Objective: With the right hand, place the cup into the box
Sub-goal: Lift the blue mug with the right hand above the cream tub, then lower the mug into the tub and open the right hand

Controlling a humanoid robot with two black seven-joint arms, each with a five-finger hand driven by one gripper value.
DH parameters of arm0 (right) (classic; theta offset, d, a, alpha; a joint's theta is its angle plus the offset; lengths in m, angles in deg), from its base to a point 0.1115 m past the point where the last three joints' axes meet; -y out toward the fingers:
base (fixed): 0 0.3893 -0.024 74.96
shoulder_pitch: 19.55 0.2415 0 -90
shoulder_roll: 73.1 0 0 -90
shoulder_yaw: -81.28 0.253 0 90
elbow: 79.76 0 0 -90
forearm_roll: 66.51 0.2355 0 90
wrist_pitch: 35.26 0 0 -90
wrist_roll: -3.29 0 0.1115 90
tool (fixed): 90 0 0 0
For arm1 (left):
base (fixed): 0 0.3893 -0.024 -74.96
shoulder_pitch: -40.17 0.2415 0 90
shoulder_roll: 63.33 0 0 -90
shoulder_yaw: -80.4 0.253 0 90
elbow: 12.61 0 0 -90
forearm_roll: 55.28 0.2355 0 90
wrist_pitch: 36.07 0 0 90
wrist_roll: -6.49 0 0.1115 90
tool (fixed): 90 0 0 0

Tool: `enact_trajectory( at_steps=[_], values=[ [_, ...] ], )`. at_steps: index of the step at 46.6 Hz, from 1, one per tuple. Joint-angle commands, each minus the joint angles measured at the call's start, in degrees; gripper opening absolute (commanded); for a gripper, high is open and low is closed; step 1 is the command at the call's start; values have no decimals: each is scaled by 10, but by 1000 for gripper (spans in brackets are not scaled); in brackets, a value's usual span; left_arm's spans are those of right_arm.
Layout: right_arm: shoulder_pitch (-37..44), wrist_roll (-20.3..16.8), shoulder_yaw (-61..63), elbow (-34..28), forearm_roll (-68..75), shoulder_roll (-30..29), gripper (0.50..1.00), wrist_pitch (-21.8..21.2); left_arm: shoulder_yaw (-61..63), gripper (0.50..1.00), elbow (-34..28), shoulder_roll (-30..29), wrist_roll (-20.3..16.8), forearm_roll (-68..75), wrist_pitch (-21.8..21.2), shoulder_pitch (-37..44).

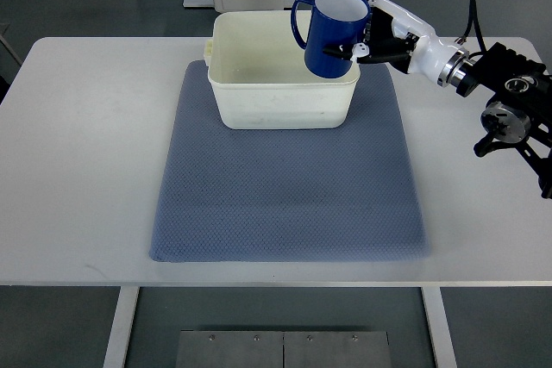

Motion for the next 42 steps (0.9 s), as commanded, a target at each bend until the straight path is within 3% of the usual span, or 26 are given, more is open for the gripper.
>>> enact_trajectory(
  at_steps=[1, 18, 42],
  values=[
    [11, -11, 1, 17, 1, -6, 500, 13, 0, 1000, 0, 0, 0, 0, 0, 0],
    [21, -55, 1, 76, 2, -70, 500, 132, 0, 1000, 0, 0, 0, 0, 0, 0],
    [16, -72, -2, 81, 16, -106, 500, 180, 0, 1000, 0, 0, 0, 0, 0, 0]
  ],
)
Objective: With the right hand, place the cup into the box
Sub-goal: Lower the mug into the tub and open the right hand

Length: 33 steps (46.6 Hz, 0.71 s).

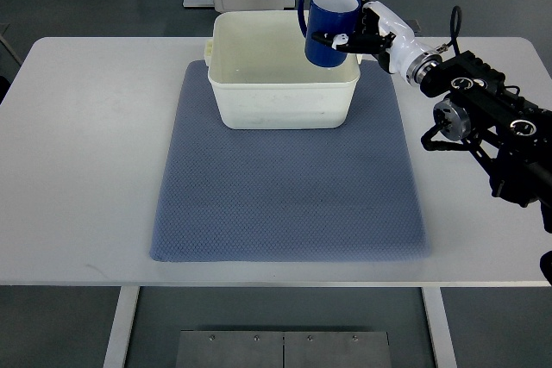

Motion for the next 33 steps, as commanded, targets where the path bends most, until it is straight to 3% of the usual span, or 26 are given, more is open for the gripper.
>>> enact_trajectory(
  at_steps=[1, 11, 30, 33],
  values=[
    [0, 0, -1, 0, 1, -7, 500, 6, 0, 1000, 0, 0, 0, 0, 0, 0],
    [-3, 0, -4, 0, 1, -33, 500, 31, 0, 1000, 0, 0, 0, 0, 0, 0],
    [-2, 6, -2, 0, 1, -35, 500, 31, 0, 1000, 0, 0, 0, 0, 0, 0],
    [-2, 8, -1, 0, 1, -35, 733, 31, 0, 1000, 0, 0, 0, 0, 0, 0]
  ],
)
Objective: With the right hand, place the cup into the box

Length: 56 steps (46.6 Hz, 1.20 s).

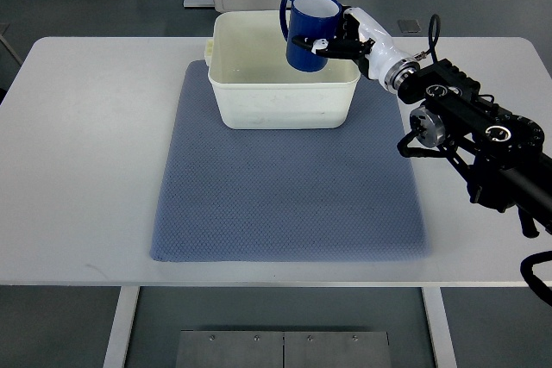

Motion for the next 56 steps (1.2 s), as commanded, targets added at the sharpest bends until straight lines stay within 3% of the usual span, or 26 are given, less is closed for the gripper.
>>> enact_trajectory(
  at_steps=[1, 11, 25, 41, 56],
  values=[
    [1, 2, 1, 0, 0, -2, 784, 1, 0, 1000, 0, 0, 0, 0, 0, 0],
    [0, 2, 1, 0, 0, -8, 910, 0, 0, 1000, 0, 0, 0, 0, 0, 0],
    [0, 2, 1, 0, 0, -9, 983, 0, 0, 1000, 0, 0, 0, 0, 0, 0],
    [8, 7, 3, -4, 12, -7, 995, 0, 0, 1000, 0, 0, 0, 0, 0, 0],
    [15, 11, 33, -4, 34, 40, 998, -1, 0, 1000, 0, 0, 0, 0, 0, 0]
  ],
)
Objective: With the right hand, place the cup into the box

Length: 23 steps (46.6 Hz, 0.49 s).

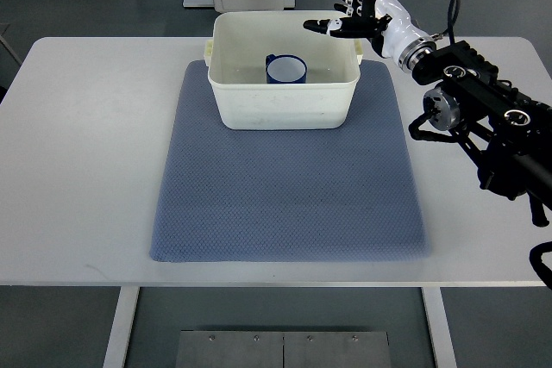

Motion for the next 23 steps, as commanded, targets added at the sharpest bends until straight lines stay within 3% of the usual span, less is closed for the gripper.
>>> enact_trajectory(
  at_steps=[1, 15, 23],
  values=[
    [-1, 0, 2, 0, 14, 16, 998, 0, 0, 1000, 0, 0, 0, 0, 0, 0],
    [-34, 0, 8, 3, 108, 71, 1000, 1, 0, 1000, 0, 0, 0, 0, 0, 0],
    [-74, -1, 39, 11, 119, 71, 1000, 1, 0, 1000, 0, 0, 0, 0, 0, 0]
  ],
)
